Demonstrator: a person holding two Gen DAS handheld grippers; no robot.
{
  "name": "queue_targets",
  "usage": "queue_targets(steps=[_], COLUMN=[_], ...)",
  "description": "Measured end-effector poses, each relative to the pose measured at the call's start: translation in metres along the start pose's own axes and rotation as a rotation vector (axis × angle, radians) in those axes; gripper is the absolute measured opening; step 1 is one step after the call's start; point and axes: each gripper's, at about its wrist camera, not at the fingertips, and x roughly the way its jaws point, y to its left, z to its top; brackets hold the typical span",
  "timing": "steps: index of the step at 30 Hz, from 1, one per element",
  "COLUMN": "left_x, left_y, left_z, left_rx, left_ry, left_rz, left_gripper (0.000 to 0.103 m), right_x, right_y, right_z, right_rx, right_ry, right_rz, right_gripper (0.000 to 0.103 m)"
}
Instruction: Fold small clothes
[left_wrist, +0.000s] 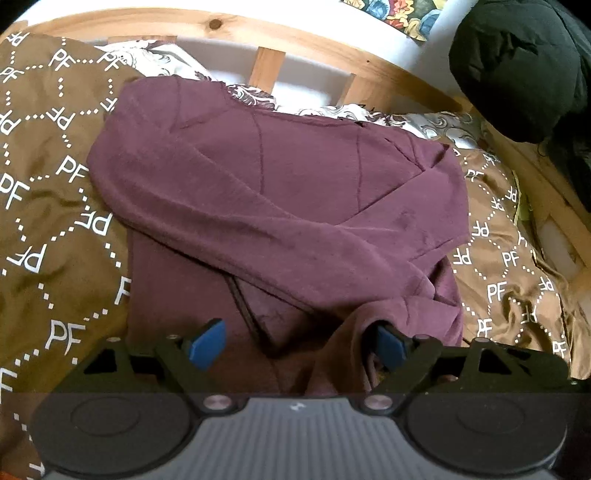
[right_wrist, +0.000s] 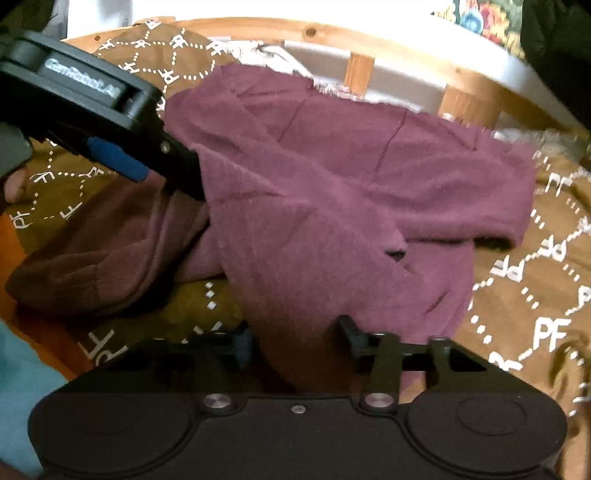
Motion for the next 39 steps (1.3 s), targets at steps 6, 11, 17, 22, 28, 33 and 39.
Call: queue_targets(steps=[6,11,17,22,28,33,39], left_x=[-0.002,-0.002,-0.004,0.001,0.002,-0.002,-0.027], left_y=[-0.006,-0.023,-0.051,-0.069,-0.077,-0.081,-0.075], left_z=[-0.003,-0.012,-0.029,-0.048,-0.061,-0.066,-0.073], left_rx=[0.035,0.138,0.291,0.384,0.443,0.485,0.558], left_ry=[-0.017,-0.032,-0.047,-0.017,-0.013,-0.042,-0.159], left_rz=[0.008,0.035,0.091,0.13,0.208,0.261,0.457], left_gripper=[0.088,0.088,0.088,0.084,0.084,0.081,0.042], right_x=[-0.028,-0.042,-0.05,-0.059,-0.066,-0.065,-0.064], right_y=[-0.011,-0.039,-0.061,-0.066,-0.071,-0.074,-0.074], right_z=[0.007,0.028,0.06,0.074,0.072,0.066,0.064], right_rx=[0.01,0.093,0.069,0.079,0.103,0.134,0.12], right_ry=[-0.127,-0.192,-0.221,-0.261,-0.27,-0.261,-0.241], right_rz=[-0.046,-0.02,0.027,0.047,0.046,0.051,0.034], right_gripper=[0.005,0.005,0.005,0.005,0.005,0.005,0.005])
